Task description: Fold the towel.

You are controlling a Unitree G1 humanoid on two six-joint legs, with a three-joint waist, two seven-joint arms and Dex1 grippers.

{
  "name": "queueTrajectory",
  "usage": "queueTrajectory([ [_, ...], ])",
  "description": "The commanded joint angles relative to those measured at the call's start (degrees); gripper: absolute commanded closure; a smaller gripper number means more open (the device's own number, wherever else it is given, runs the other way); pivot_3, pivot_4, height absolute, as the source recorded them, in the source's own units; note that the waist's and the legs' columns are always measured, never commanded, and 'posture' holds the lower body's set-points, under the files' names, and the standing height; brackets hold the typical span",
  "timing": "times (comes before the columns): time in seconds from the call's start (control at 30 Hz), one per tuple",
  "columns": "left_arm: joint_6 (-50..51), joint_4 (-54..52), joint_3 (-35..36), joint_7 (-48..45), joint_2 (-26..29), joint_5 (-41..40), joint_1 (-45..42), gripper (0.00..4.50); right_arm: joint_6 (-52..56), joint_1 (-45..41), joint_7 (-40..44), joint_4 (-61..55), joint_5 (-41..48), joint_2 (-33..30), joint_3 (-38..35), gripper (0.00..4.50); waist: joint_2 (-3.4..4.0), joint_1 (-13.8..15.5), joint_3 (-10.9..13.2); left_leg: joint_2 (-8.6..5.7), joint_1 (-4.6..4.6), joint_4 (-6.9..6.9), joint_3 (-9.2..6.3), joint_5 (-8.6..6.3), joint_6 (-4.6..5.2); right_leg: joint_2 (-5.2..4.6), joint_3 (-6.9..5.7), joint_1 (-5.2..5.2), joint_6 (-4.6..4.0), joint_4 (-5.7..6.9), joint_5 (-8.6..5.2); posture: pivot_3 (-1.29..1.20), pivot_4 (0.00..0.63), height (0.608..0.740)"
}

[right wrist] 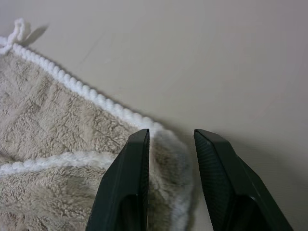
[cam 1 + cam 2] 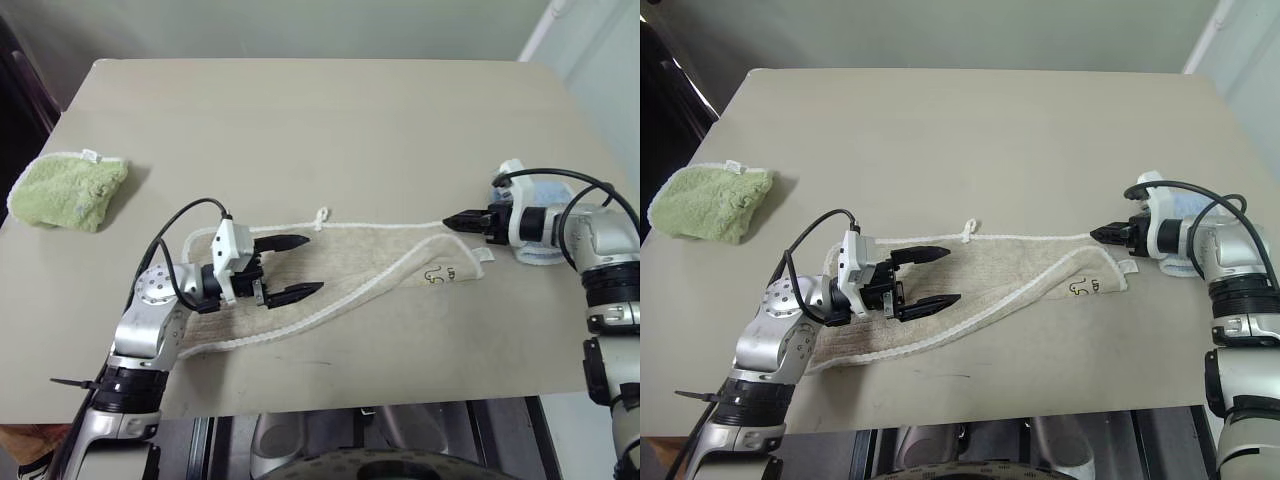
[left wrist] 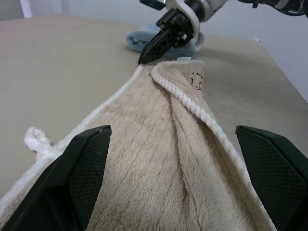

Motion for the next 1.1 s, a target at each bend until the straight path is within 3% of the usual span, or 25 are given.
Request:
queueTrajectory([
  [0.03, -0.88, -1.61, 0.47, 0.05, 0.13, -0.40, -0.27, 0.00, 0.29, -0.99, 2.19, -1.69, 0.10, -1.19, -1.27, 2.95, 0.00, 0.00, 0.00, 0.00, 0.00, 0.00, 0.00, 0.00, 0.00, 0.00, 0.00, 0.00, 0.00, 0.00, 0.00, 0.00, 0.150, 0.703],
  [0.73, -1.86, -1.52, 0.67, -0.14, 0.32, -0.27, 0.96, 0.00, -2.08, -1.07, 4.33, 0.97, -3.84, 2.63, 0.88, 2.95, 0.00, -0.09, 0.00, 0.02, 0.01, 0.01, 0.00, 0.00, 0.01, 0.00, 0.00, -0.01, -0.01, 0.00, 0.01, 0.00, 0.150, 0.703],
  [0.83, -1.91, -1.57, 0.66, -0.10, 0.33, -0.24, 1.00, 0.00, -2.22, -1.12, 4.64, 0.74, -3.91, 2.70, 0.60, 3.48, 0.01, -0.12, 0.00, 0.03, 0.02, 0.01, 0.00, 0.01, 0.01, 0.00, 0.00, -0.02, -0.02, 0.01, 0.02, 0.00, 0.150, 0.703],
  [0.93, -2.01, -1.63, 0.67, 0.02, 0.31, -0.15, 1.08, 0.00, -2.21, -1.68, 4.42, 1.67, -4.22, 2.49, 0.15, 4.48, 0.02, -0.12, 0.00, 0.03, 0.01, 0.00, 0.00, 0.01, 0.02, 0.00, 0.00, -0.03, -0.03, 0.02, 0.02, 0.00, 0.150, 0.703],
  [1.1, -1.44, -1.91, 1.29, 0.92, 0.09, -0.70, 1.07, 0.00, -2.35, -2.77, 5.05, 2.04, -3.61, 1.71, -1.09, 4.48, 0.02, -0.12, 0.00, 0.03, -0.01, 0.01, 0.01, 0.01, 0.02, 0.00, 0.01, -0.02, -0.06, 0.01, 0.03, 0.00, 0.150, 0.703],
])
